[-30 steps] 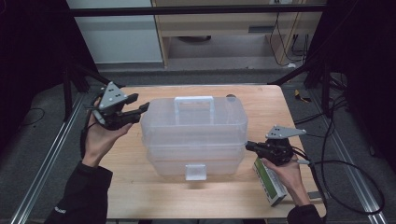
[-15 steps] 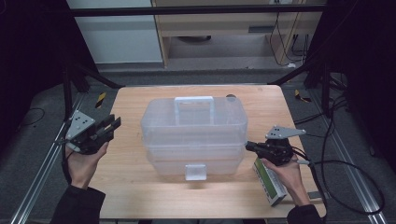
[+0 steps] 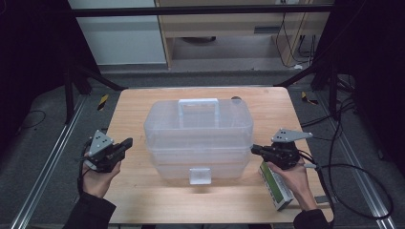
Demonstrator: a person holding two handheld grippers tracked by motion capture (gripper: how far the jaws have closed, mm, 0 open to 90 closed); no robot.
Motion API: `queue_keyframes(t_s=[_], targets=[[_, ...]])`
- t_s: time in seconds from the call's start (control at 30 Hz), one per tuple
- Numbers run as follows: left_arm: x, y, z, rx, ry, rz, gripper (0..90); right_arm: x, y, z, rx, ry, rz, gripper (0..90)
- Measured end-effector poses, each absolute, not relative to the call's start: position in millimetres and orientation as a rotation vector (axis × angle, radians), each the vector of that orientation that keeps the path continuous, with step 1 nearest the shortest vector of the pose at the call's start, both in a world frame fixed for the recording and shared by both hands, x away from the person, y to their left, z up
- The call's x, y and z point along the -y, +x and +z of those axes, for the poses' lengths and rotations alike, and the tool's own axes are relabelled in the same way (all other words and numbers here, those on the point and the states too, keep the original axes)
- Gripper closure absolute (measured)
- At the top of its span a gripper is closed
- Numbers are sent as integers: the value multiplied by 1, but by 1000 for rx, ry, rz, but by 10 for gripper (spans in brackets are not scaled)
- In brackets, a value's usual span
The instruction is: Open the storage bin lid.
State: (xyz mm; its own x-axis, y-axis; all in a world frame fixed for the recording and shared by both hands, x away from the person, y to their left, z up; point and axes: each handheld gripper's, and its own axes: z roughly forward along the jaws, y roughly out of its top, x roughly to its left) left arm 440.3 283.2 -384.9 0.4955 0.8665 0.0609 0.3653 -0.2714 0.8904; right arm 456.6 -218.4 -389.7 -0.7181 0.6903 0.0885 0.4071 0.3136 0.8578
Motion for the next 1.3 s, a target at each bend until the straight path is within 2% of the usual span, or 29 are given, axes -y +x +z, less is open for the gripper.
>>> queue_keyframes(t_s=[0.17,0.4,1.3], targets=[[-272,442,-399,-999,1902,645,898,218,457,-390,-2289,990,1363,900],[-261,440,-398,-931,1903,604,898,218,457,-390,-2286,992,1364,900],[-249,447,-375,-871,1856,663,895,214,464,-370,-2222,958,1417,900]])
